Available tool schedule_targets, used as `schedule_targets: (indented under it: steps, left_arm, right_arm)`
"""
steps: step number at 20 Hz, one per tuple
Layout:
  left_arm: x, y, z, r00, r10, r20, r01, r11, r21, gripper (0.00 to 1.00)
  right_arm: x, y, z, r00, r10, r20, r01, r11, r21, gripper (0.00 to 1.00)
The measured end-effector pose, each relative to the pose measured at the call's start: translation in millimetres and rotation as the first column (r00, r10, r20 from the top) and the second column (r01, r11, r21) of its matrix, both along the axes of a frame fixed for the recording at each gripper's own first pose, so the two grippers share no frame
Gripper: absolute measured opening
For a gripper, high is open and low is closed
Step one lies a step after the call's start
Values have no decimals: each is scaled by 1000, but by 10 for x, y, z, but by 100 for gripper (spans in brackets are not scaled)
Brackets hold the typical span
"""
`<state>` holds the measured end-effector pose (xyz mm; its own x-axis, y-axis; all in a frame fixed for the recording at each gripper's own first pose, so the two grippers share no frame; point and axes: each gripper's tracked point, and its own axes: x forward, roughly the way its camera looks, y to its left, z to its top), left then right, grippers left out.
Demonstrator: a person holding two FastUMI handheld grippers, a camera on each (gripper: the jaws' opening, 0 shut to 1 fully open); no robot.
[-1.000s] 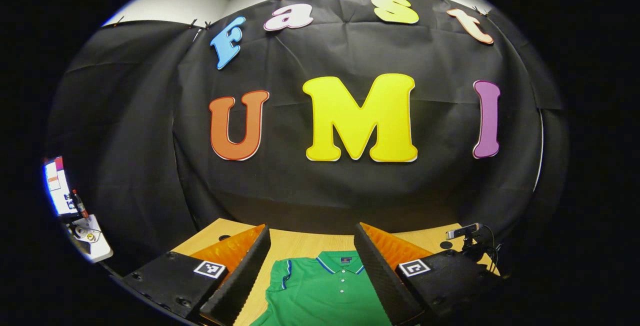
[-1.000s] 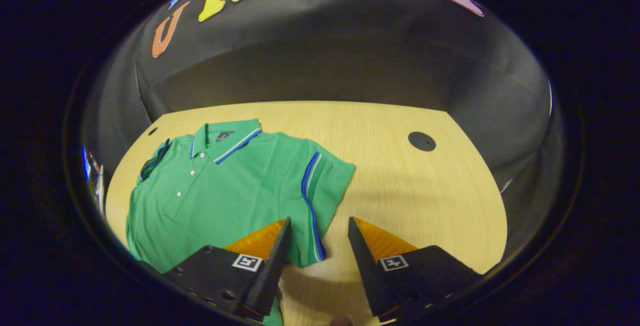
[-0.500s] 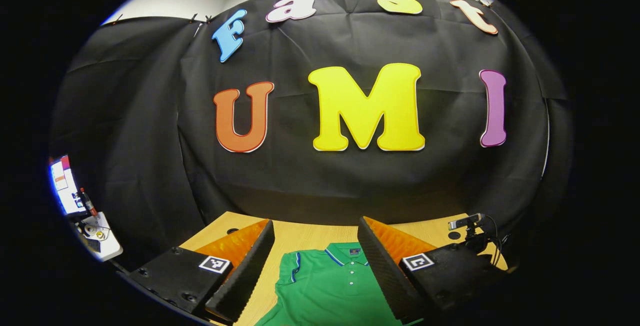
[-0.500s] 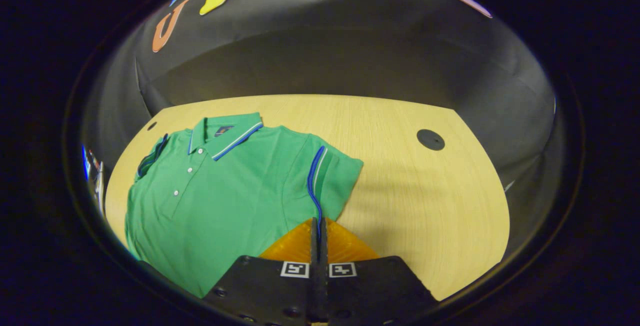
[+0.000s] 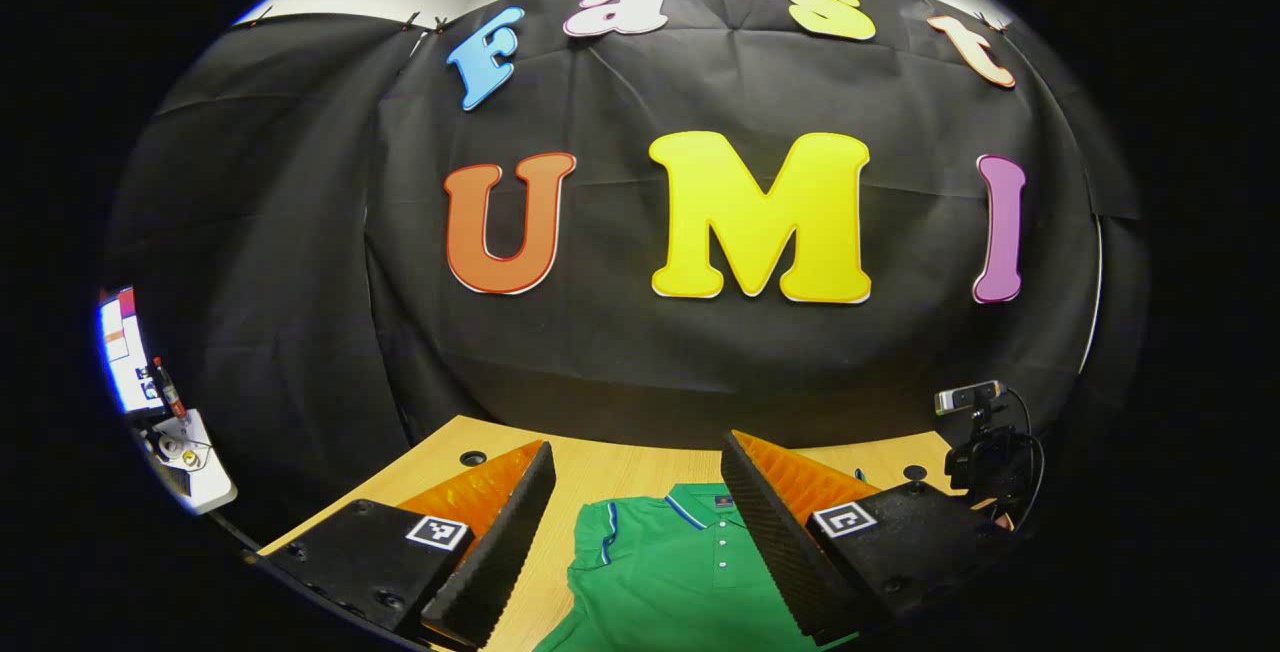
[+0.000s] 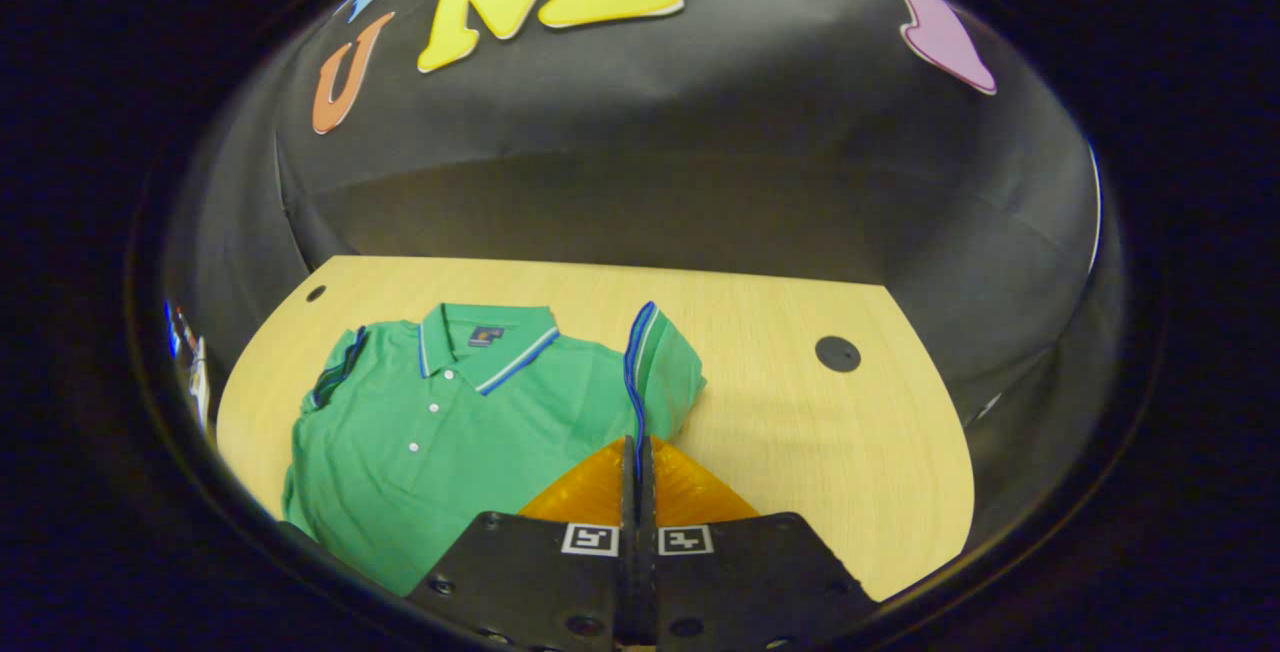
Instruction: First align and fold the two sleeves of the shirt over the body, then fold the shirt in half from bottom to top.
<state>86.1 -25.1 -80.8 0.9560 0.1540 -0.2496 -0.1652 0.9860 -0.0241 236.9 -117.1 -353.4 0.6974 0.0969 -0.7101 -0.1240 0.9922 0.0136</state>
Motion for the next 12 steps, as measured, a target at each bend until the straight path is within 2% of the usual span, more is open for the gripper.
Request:
schedule_targets:
  steps: [4,12]
  left_arm:
    - [-104,301,-46,1000,29,-8,-29,999,-14,100]
    - [-303,768,-98,997,69,-23,-69,997,17,100]
  right_arm:
    - [13,444,66,999,36,3,-35,999,-21,0]
    - [-11,1127,-245,997,54,-63,-55,998,-13,2]
